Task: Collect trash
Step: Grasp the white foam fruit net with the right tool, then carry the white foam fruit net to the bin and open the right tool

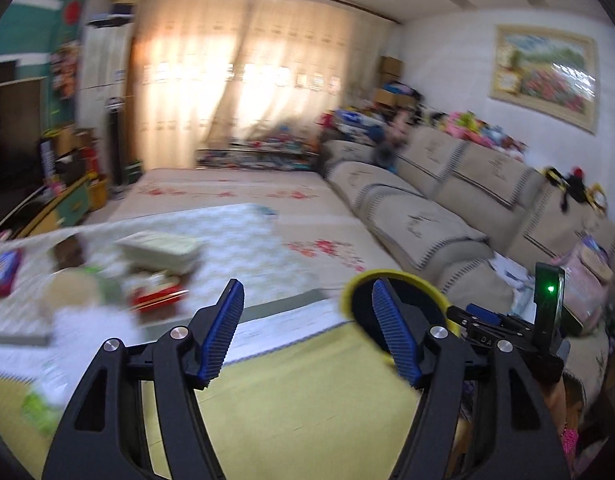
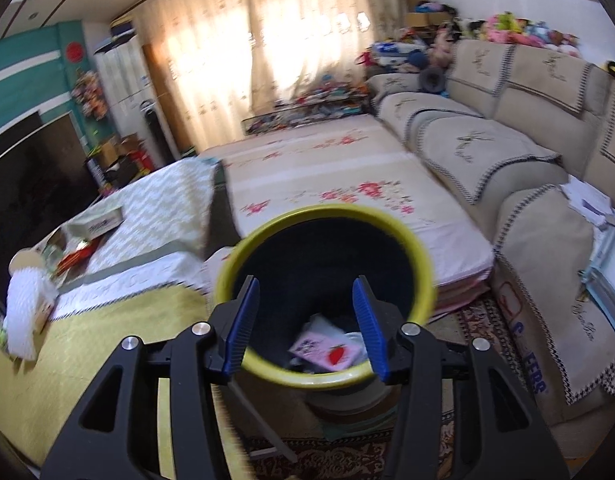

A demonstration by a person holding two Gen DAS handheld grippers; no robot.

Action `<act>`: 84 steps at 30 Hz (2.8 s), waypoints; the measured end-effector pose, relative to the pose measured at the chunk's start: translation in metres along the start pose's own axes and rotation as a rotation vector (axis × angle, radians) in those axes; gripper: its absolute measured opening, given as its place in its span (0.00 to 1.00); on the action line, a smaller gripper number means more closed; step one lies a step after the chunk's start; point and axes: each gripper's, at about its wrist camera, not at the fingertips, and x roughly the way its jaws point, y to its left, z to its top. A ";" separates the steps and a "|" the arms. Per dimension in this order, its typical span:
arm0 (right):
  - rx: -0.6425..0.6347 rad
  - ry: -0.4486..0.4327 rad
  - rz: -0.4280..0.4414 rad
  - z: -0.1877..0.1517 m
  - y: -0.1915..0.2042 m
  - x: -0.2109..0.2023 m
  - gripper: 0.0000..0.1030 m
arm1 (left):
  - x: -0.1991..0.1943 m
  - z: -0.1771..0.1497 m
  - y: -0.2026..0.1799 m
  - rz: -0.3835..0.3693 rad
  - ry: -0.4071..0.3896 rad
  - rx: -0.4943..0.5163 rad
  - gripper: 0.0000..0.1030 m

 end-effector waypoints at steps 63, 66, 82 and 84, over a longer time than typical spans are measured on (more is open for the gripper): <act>-0.277 0.393 0.559 -0.072 0.335 0.043 0.59 | -0.139 -0.095 0.188 0.322 -0.042 -0.265 0.65; -0.288 0.386 0.558 -0.071 0.335 0.042 0.21 | -0.138 -0.096 0.189 0.320 -0.040 -0.265 0.65; -0.258 0.143 0.386 -0.029 0.256 0.002 0.14 | -0.129 -0.092 0.178 0.298 -0.024 -0.224 0.65; -0.234 0.117 0.322 -0.021 0.231 0.003 0.14 | -0.125 -0.092 0.176 0.294 -0.016 -0.218 0.65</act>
